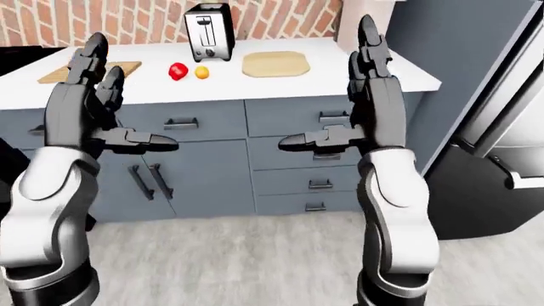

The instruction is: Place the tangerine and the bell pepper on separate cutting boards.

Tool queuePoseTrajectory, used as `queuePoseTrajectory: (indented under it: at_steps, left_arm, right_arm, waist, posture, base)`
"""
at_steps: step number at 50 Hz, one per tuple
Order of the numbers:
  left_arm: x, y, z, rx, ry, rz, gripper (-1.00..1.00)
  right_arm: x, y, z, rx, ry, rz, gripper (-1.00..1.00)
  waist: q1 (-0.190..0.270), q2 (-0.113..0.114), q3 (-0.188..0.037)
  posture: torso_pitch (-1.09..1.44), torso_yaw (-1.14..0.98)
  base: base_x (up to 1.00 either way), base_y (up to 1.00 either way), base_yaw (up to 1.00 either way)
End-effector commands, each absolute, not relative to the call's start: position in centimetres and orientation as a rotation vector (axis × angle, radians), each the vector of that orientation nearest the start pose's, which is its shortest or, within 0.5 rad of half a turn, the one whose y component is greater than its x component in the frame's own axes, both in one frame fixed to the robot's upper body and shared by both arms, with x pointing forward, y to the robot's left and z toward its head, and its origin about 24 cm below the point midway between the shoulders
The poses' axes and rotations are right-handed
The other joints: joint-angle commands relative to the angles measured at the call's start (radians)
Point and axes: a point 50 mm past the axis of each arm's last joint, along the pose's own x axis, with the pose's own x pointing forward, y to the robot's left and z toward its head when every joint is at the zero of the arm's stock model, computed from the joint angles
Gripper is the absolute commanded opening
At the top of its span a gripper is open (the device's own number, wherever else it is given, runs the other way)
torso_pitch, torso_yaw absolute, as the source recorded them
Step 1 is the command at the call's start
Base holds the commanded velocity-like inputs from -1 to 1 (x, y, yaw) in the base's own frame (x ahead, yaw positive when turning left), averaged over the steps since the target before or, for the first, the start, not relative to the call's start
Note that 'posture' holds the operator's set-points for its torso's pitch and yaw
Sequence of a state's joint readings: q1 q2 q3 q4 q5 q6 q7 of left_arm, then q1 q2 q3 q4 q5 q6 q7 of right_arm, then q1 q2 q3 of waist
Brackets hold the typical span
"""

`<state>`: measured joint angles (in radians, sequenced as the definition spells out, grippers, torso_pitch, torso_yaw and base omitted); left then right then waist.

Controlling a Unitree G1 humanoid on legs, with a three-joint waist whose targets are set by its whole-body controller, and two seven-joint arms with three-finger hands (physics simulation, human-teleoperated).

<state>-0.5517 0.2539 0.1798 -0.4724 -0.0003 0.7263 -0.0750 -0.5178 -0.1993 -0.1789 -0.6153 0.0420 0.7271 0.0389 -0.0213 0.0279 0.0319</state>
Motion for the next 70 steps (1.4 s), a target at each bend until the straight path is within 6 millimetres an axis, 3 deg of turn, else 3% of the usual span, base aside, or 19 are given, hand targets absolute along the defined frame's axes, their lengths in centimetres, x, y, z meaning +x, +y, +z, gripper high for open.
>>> queuePoseTrajectory:
  at_steps: [1, 3, 4, 12, 16, 17, 19, 21, 26, 27, 36, 40, 41, 49, 52, 55, 65, 67, 70]
  left_arm:
    - [28.6, 18.9, 25.1, 0.201, -0.343, 0.069, 1.0]
    - [28.4, 19.1, 25.5, 0.206, -0.354, 0.081, 1.0]
    - [28.2, 19.1, 25.6, 0.213, -0.356, 0.083, 1.0]
    - [27.8, 19.3, 25.7, 0.233, -0.362, 0.098, 1.0]
    - [27.6, 19.5, 25.8, 0.236, -0.364, 0.102, 1.0]
    - [27.5, 19.5, 25.7, 0.239, -0.363, 0.102, 1.0]
    - [27.5, 19.5, 25.7, 0.24, -0.362, 0.102, 1.0]
    - [27.5, 19.5, 25.7, 0.244, -0.36, 0.104, 1.0]
    - [27.5, 19.5, 25.5, 0.244, -0.357, 0.108, 1.0]
    - [27.5, 19.5, 25.5, 0.245, -0.356, 0.109, 1.0]
    - [27.5, 19.7, 25.3, 0.239, -0.347, 0.118, 1.0]
    - [27.5, 19.7, 25.1, 0.247, -0.342, 0.119, 1.0]
    - [27.5, 19.7, 25.2, 0.245, -0.343, 0.119, 1.0]
    - [27.4, 19.6, 25.2, 0.252, -0.344, 0.117, 1.0]
    - [27.5, 19.6, 25.1, 0.258, -0.342, 0.118, 1.0]
    - [27.4, 19.6, 25.1, 0.261, -0.342, 0.118, 1.0]
    - [27.4, 19.6, 24.8, 0.267, -0.338, 0.12, 1.0]
    - [27.4, 19.6, 24.7, 0.268, -0.337, 0.121, 1.0]
    - [27.4, 19.6, 24.7, 0.267, -0.338, 0.121, 1.0]
  right_arm:
    - [26.6, -16.7, 25.6, -0.119, -0.451, 0.008, 1.0]
    - [26.4, -16.6, 25.7, -0.12, -0.458, 0.01, 1.0]
    - [26.5, -16.6, 26.2, -0.115, -0.46, 0.009, 1.0]
    - [26.0, -16.6, 25.5, -0.091, -0.468, 0.011, 1.0]
    - [26.1, -16.3, 25.5, -0.088, -0.47, 0.023, 1.0]
    - [26.1, -16.2, 25.3, -0.088, -0.47, 0.028, 1.0]
    - [26.1, -16.1, 25.2, -0.088, -0.47, 0.033, 1.0]
    - [26.0, -16.1, 25.3, -0.097, -0.469, 0.028, 1.0]
    - [25.8, -16.0, 25.4, -0.084, -0.481, 0.035, 1.0]
    - [25.8, -16.0, 25.4, -0.086, -0.482, 0.036, 1.0]
    - [25.8, -15.7, 25.4, -0.094, -0.486, 0.046, 1.0]
    - [25.8, -15.5, 25.6, -0.082, -0.488, 0.063, 1.0]
    - [25.8, -15.5, 25.5, -0.069, -0.493, 0.066, 1.0]
    - [25.5, -15.2, 25.7, -0.077, -0.504, 0.081, 1.0]
    - [25.4, -15.1, 25.7, -0.084, -0.508, 0.086, 1.0]
    - [25.4, -15.2, 25.7, -0.093, -0.512, 0.083, 1.0]
    - [25.4, -15.1, 25.7, -0.087, -0.513, 0.083, 1.0]
    - [25.4, -15.1, 25.7, -0.082, -0.514, 0.082, 1.0]
    - [25.4, -15.0, 25.6, -0.088, -0.514, 0.085, 1.0]
  waist:
    - [0.002, 0.008, -0.002]
    - [0.004, 0.095, -0.027]
    - [0.011, 0.047, -0.011]
    - [0.011, -0.024, 0.004]
    - [0.014, -0.106, -0.015]
    - [0.001, -0.06, -0.003]
    - [0.012, -0.088, -0.013]
    - [0.014, -0.055, -0.017]
    - [-0.001, 0.077, 0.011]
    - [0.003, 0.041, 0.033]
    - [0.036, -0.019, 0.009]
    - [0.044, -0.108, -0.012]
    - [0.03, -0.071, -0.001]
    - [0.004, -0.022, 0.012]
    - [-0.001, 0.055, -0.016]
    - [0.014, 0.053, 0.012]
    - [0.043, -0.096, -0.028]
    - [0.036, -0.083, 0.006]
    - [0.022, -0.074, -0.014]
  posture:
    - [0.0, 0.0]
    - [0.0, 0.0]
    - [0.0, 0.0]
    - [0.0, 0.0]
    - [0.0, 0.0]
    - [0.0, 0.0]
    - [0.0, 0.0]
    - [0.0, 0.0]
    - [0.0, 0.0]
    - [0.0, 0.0]
    - [0.0, 0.0]
    - [0.0, 0.0]
    - [0.0, 0.0]
    - [0.0, 0.0]
    - [0.0, 0.0]
    - [0.0, 0.0]
    - [0.0, 0.0]
    - [0.0, 0.0]
    - [0.0, 0.0]
  base:
    - [0.11, 0.38, 0.0]
    - [0.1, 0.38, 0.0]
    - [0.11, 0.38, 0.0]
    - [0.11, 0.38, 0.0]
    - [0.11, 0.38, 0.0]
    - [0.11, 0.38, 0.0]
    - [0.11, 0.24, 0.0]
    - [0.11, 0.14, 0.0]
    - [0.42, 0.06, 0.0]
    - [0.46, 0.05, 0.0]
    - [0.45, 0.08, 0.0]
    - [0.46, 0.1, 0.0]
    - [0.46, 0.08, 0.0]
    - [0.45, 0.01, 0.0]
    - [0.45, 0.0, 0.0]
    - [0.46, 0.02, 0.0]
    - [0.38, 0.19, 0.0]
    - [0.36, 0.22, 0.0]
    - [0.27, 0.22, 0.0]
